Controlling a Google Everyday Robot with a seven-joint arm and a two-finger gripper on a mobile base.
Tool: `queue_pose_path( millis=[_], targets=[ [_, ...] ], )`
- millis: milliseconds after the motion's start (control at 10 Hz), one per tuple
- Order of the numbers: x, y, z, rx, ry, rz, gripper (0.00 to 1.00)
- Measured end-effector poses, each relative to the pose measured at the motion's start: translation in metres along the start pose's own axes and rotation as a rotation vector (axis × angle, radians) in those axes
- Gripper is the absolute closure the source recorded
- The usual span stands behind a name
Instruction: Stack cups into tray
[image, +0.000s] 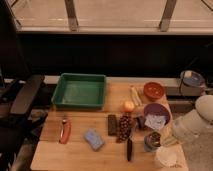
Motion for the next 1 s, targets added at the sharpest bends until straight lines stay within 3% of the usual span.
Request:
queue_pose_path(
  millis=[200,1000],
  targets=[
    [-0.0022,-0.0014,0.0045,-0.005,0.016,0.003,0.35],
    [-0.0023,-0.0020,0.0047,-0.006,0.017,0.000,0.35]
  ],
)
